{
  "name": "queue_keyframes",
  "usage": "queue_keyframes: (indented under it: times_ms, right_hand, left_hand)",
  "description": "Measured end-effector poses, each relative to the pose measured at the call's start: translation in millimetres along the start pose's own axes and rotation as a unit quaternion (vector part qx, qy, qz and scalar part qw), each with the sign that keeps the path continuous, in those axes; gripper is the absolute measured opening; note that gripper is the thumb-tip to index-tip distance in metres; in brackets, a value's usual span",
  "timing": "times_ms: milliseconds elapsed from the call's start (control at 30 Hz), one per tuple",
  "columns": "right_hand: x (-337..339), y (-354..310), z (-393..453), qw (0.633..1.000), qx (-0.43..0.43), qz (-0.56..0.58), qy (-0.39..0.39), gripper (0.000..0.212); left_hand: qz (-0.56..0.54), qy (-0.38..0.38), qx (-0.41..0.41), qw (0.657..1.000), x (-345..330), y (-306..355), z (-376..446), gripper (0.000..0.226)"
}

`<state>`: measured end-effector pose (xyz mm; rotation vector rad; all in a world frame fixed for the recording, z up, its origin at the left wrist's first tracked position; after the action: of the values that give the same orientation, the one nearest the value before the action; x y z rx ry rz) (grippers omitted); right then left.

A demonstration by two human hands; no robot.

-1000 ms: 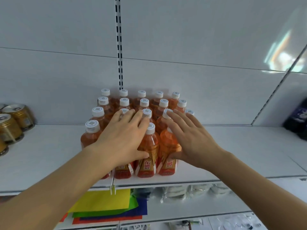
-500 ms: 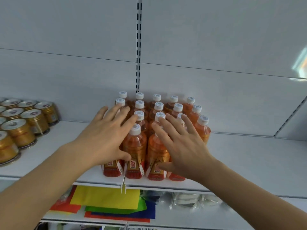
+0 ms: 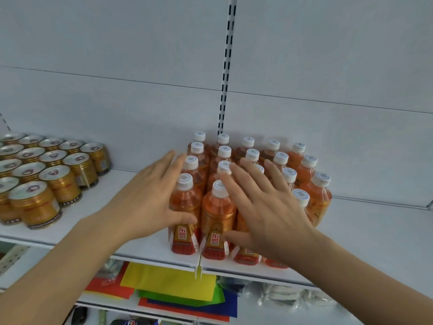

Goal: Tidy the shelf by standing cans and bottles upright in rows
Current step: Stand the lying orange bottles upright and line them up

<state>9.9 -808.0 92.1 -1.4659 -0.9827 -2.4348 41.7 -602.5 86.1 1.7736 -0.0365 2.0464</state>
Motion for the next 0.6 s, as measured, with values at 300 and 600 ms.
queue_keyframes:
  times_ms: [300, 600]
  right_hand:
    - [-10.9, -15.2, 8.8, 0.996, -0.035, -0.015, -0.075, 0.113]
    - [25.4, -30.6, 70.3, 0.989, -0.070, 0.102, -0.086, 0.094]
  left_hand:
    - [-0.049, 0.010, -0.115, 0.992, -20.5, -16.1, 5.6, 0.130]
    - [-0.205, -0.111, -0.107, 0.966, -61.4, -52.8, 6.6, 0.127]
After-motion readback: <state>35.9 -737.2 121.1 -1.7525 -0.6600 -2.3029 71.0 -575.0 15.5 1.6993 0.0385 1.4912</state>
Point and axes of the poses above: each hand's wrist, its own z-axis towards the middle knuckle, its own x-axis out of the back of the hand, y = z × x, the point moved 7 cm from there along z, towards the middle knuckle, and after that the axes turned 6 degrees about -z, right-handed, at the moved point
